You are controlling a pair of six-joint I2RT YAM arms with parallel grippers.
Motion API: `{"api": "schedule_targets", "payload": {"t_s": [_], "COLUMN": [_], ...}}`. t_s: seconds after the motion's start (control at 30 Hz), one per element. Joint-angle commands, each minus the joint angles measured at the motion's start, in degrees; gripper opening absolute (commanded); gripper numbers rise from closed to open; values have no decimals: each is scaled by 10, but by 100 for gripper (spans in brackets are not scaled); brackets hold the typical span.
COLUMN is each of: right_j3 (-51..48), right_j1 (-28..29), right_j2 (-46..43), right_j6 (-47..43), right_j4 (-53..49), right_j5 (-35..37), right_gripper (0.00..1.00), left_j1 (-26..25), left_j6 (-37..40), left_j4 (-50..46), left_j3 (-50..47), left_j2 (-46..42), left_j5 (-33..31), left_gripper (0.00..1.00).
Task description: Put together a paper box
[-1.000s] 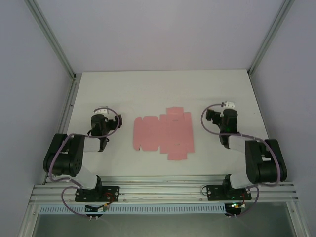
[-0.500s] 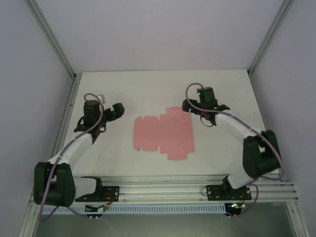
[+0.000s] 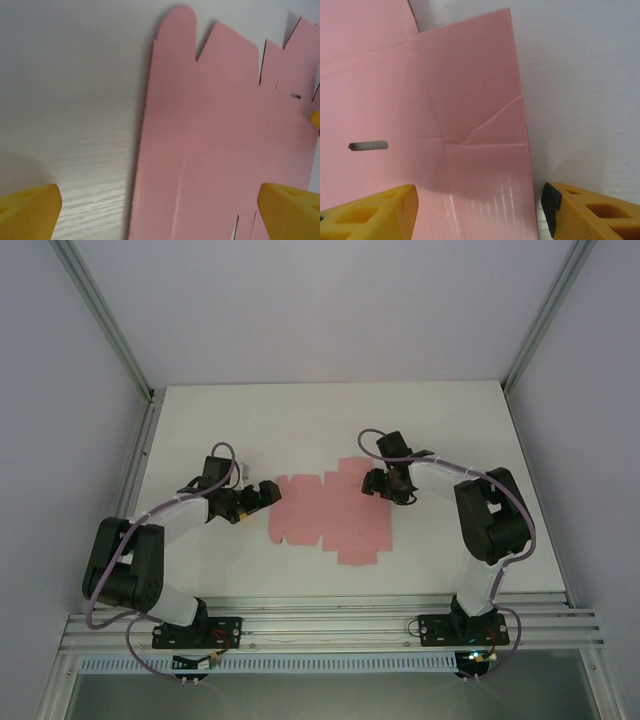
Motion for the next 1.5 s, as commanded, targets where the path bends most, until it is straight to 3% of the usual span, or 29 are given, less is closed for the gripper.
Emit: {"api": "schedule_targets", "payload": {"t_s": [0.0,0.1,0.3,0.47,0.57,0.67,0.73,0.83,0.87,0.97,1.07,1.23,1.47], "right_j3": [-38,-48,-70,-77,-79,-86,-95,-119,-128,-157,-192,-265,-352], "right_j1": [-4,-4,-26,-28,-28,-29,-28,-29,-29,-35,-49,-67,-101], "right_j2": [33,41,64,63,63,64,58,32,15,-47,-114,-225,-420], "right_j6": [22,20,36,31,28,25,22,10,3,-21,-55,-79,-97], "right_j4": [-4,15,54,79,83,92,108,157,173,198,219,251,288], "right_j5": [-8,-16,-59,-76,-77,-82,-90,-121,-126,-130,-183,-245,-333], "right_gripper": [68,68,66,66,67,67,67,73,76,81,85,87,83], "left_j1": [-8,-11,-12,-12,-12,-12,-12,-15,-16,-16,-16,-15,-15], "left_j6": [-20,-36,-48,-96,-119,-149,-143,-109,-102,-94,-101,-170,-176], "left_j4": [47,99,148,263,331,425,414,371,368,388,431,566,540], "left_j3": [10,2,-10,-34,-52,-84,-86,-76,-77,-88,-102,-132,-125], "left_j2": [20,41,71,92,82,52,37,28,24,1,-30,-68,-118], "left_j5": [77,119,136,199,217,226,223,216,216,215,222,251,254], "left_gripper": [100,97,93,86,69,60,48,17,0,0,0,0,0]}}
